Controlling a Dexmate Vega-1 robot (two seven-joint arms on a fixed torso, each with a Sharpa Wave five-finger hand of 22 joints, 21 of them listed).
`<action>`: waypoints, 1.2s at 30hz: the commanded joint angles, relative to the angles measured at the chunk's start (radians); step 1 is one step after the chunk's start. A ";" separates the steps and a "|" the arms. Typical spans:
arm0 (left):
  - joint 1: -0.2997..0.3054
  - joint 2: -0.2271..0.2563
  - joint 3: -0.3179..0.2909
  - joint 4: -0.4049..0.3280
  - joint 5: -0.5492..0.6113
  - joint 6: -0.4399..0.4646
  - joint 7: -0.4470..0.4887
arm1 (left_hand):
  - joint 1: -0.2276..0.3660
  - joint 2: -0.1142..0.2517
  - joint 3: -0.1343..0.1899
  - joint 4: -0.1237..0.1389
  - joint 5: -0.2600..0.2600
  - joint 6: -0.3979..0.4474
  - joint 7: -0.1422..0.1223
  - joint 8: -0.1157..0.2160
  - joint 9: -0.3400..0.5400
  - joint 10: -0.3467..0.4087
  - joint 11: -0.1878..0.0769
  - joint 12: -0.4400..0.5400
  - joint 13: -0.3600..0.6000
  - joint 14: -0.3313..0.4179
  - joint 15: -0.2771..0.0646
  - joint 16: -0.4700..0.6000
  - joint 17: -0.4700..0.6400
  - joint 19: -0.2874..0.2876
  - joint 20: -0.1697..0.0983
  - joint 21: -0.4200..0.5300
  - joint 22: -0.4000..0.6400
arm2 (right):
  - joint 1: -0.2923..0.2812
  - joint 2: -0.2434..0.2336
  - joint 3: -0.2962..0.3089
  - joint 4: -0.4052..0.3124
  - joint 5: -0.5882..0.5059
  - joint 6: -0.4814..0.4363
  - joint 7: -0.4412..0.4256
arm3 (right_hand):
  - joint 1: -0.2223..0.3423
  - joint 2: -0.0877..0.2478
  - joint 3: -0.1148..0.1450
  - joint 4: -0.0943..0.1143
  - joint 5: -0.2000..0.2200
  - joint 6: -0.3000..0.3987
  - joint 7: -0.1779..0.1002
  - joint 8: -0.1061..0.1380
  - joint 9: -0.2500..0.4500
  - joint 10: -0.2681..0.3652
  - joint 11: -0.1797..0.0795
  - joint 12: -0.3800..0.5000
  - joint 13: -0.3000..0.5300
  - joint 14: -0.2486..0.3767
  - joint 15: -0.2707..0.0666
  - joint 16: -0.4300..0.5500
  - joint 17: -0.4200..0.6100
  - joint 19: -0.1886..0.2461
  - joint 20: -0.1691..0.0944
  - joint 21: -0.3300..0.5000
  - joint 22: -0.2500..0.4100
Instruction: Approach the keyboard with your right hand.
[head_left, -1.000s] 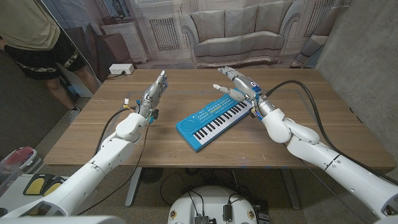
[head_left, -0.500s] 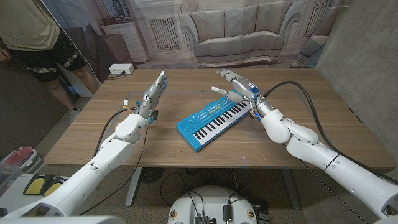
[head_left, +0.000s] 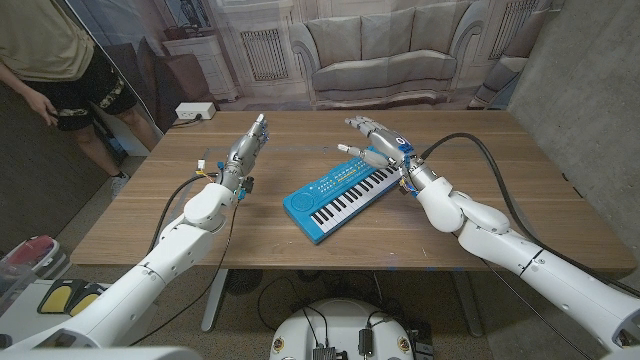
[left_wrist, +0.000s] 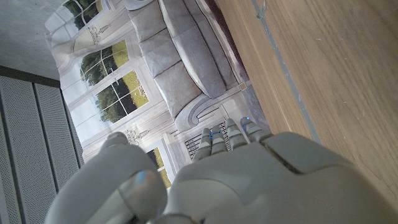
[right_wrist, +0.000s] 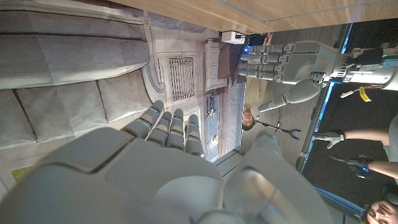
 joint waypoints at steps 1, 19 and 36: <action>0.004 0.006 -0.002 -0.011 0.002 0.013 0.003 | 0.005 0.004 -0.004 0.003 -0.004 0.004 0.001 -0.005 0.003 -0.004 -0.005 -0.001 0.002 -0.003 0.001 -0.002 0.004 -0.007 -0.014 0.001 0.002 | 0.003 0.002 -0.015 0.013 -0.001 -0.012 0.009 | -0.001 -0.002 0.000 -0.004 0.004 0.003 -0.009 0.004 0.005 0.008 -0.005 -0.002 0.006 0.008 0.003 -0.002 0.006 0.007 -0.024 -0.003 0.005; 0.003 0.006 0.000 -0.014 0.007 0.019 0.009 | 0.008 0.005 -0.007 0.002 -0.005 0.003 0.000 -0.005 0.003 -0.005 -0.005 -0.002 0.002 -0.005 0.003 -0.002 0.004 -0.011 -0.013 0.000 0.002 | 0.018 0.002 -0.041 0.029 -0.021 -0.042 0.028 | -0.002 -0.003 -0.002 -0.005 0.004 0.002 -0.017 0.003 0.005 0.005 -0.009 -0.005 0.006 0.007 0.001 -0.003 0.005 0.007 -0.024 -0.007 0.005; 0.002 0.010 0.001 -0.017 0.005 0.032 0.010 | 0.010 0.005 -0.010 0.002 -0.006 0.002 0.000 -0.006 0.004 -0.005 -0.005 -0.001 0.002 -0.007 0.002 -0.003 0.004 -0.015 -0.012 -0.001 0.002 | 0.034 0.011 -0.073 0.061 -0.058 -0.068 0.011 | -0.002 -0.004 -0.004 -0.006 0.005 0.002 -0.025 0.002 0.005 0.003 -0.010 -0.006 0.006 0.001 -0.001 -0.005 0.005 0.002 -0.023 -0.013 0.005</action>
